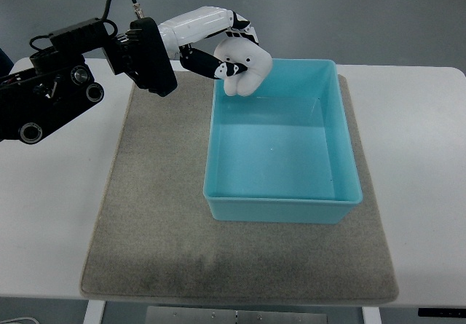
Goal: Place white toy into blue box with left hand
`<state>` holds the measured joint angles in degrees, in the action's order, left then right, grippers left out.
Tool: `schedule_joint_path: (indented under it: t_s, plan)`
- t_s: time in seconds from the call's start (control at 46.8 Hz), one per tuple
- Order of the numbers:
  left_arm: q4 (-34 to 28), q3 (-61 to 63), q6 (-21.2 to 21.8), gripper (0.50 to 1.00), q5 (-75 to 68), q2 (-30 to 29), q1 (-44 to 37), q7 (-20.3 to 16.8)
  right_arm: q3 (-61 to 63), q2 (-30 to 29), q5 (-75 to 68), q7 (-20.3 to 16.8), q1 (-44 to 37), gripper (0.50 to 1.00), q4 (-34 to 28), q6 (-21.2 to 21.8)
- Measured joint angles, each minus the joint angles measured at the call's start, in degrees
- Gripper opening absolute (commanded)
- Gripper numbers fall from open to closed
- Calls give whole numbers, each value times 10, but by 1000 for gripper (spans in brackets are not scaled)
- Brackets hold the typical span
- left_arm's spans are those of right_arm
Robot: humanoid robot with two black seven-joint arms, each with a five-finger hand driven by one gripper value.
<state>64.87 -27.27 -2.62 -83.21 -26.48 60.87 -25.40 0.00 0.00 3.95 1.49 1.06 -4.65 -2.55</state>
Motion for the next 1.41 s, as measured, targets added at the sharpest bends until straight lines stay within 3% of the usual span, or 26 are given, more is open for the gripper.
schedule_joint_path:
  t_s: [0.299, 0.384, 0.47, 0.534, 0.619, 0.705, 1.004, 1.282, 1.41]
  plan:
    - [4, 60, 0, 510, -1, 29, -2, 0, 0, 0, 0, 0, 0, 936, 0, 0]
    - [4, 71, 0, 602, -1, 34, -6, -1, 0, 0, 0, 0, 0, 936, 0, 0]
    - [4, 73, 0, 741, -1, 37, -9, -1, 0, 0, 0, 0, 0, 936, 0, 0]
    - [4, 73, 0, 778, -1, 37, -12, -1, 0, 0, 0, 0, 0, 936, 0, 0]
    - [3, 75, 0, 880, 0, 37, -12, 0, 0, 0, 0, 0, 0, 936, 0, 0]
    - [3, 82, 0, 926, 0, 37, -12, 0, 0, 0, 0, 0, 0, 936, 0, 0]
    - [3, 84, 1, 992, 8, 41, -25, -1, 0, 0, 0, 0, 0, 936, 0, 0]
    - [-1, 74, 14, 992, 55, 35, -30, -1, 0, 0, 0, 0, 0, 936, 0, 0]
    - [-2, 69, 50, 992, 156, 28, -34, -1, 0, 0, 0, 0, 0, 936, 0, 0]
